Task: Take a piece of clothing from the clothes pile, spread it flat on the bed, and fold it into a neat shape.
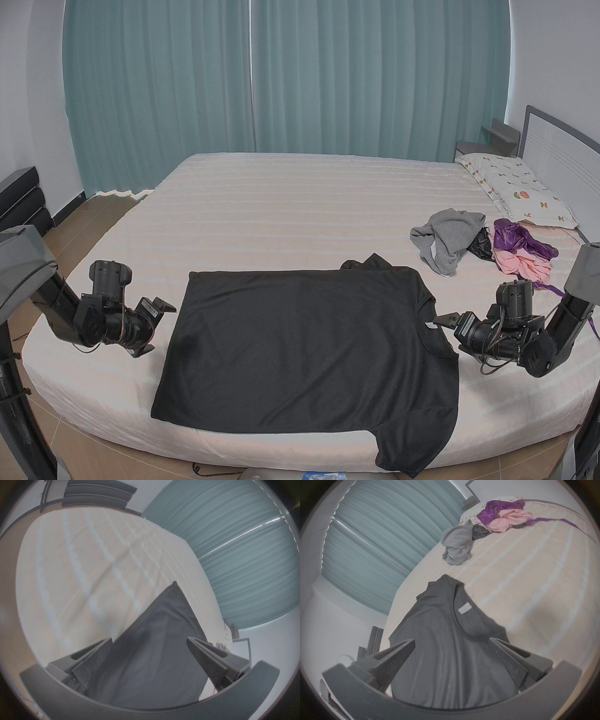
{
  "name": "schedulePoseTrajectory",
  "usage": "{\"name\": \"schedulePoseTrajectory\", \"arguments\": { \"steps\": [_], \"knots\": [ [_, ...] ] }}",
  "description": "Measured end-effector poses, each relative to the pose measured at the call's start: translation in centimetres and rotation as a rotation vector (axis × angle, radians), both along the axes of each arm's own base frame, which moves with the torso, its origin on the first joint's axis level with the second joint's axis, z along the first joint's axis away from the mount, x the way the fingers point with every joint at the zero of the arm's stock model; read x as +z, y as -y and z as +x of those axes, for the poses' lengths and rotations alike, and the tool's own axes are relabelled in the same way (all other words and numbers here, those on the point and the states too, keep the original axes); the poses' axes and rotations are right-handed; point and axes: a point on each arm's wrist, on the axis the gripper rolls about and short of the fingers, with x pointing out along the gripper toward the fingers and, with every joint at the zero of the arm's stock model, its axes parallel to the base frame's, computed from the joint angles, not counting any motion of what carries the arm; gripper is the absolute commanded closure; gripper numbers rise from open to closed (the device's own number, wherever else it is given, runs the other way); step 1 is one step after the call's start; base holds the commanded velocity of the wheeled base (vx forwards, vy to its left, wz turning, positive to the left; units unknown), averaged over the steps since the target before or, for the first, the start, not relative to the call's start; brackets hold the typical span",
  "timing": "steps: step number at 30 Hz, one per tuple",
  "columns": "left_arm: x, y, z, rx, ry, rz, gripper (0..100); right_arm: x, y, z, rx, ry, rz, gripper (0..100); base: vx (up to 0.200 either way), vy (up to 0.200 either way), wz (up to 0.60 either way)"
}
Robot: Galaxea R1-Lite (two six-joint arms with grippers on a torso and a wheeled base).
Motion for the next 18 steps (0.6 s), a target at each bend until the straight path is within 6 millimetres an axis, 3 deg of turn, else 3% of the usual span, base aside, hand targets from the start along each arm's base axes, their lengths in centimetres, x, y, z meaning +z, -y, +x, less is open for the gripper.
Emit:
{"name": "schedulePoseTrajectory", "arguments": {
  "steps": [4,7,9,18],
  "knots": [
    [0.5,0.2,-3.6,-0.054,-0.031,-0.057,0,0.5,-0.1,-2.2,-0.007,-0.037,0.077,0,-0.200,0.000,0.00],
    [0.7,0.3,-5.2,-0.075,-0.046,-0.076,0,0.7,-0.2,-3.4,-0.001,-0.026,0.116,0,-0.200,0.000,0.00],
    [0.8,0.3,-5.7,-0.080,-0.047,-0.080,0,0.9,-0.2,-3.9,0.006,0.004,0.131,0,-0.200,0.000,0.00],
    [0.5,0.3,-6.3,-0.090,-0.064,-0.088,0,0.3,-0.1,-5.6,0.020,0.063,0.153,0,0.000,0.000,0.00]
  ]
}}
